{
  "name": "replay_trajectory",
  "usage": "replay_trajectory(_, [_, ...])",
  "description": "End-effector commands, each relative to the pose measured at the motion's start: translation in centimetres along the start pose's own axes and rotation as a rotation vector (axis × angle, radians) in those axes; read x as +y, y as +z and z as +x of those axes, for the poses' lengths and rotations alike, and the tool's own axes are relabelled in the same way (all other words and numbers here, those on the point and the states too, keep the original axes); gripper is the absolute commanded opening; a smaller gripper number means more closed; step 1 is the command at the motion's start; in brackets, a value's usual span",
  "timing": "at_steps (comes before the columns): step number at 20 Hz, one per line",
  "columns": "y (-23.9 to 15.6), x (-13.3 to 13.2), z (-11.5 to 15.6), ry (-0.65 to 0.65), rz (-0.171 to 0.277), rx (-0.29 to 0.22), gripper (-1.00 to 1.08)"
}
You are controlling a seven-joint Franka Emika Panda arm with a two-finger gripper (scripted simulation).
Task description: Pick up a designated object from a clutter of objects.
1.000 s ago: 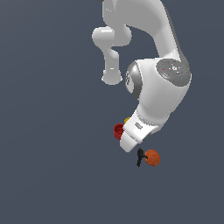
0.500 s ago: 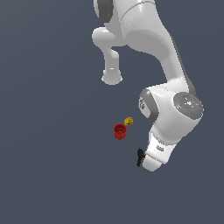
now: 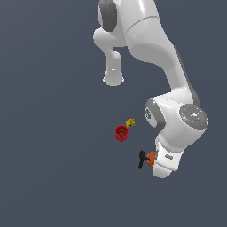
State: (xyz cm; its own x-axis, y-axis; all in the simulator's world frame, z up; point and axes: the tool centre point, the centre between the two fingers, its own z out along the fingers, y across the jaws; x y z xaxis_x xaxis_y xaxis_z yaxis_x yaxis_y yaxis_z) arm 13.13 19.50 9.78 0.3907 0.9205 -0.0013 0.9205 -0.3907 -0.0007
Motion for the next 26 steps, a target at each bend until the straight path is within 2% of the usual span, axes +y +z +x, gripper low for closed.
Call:
replay_trajectory(1, [0.0,0.0,0.0,0.000,0.000,0.000,1.00])
replay_trajectory(6, [1.1,0.0,0.0,-0.001,0.000,0.000,1.00])
replay_trajectory(13, [4.6,-0.1,0.0,-0.005,-0.001,0.001,1.00])
replay_trajectory(19, [5.1,0.0,0.1,-0.005,-0.001,0.001,1.00])
replay_trajectory(20, [5.1,0.0,0.1,-0.005,-0.001,0.001,-1.00])
replay_trajectory(26, [5.1,0.0,0.1,-0.005,-0.001,0.001,-1.00])
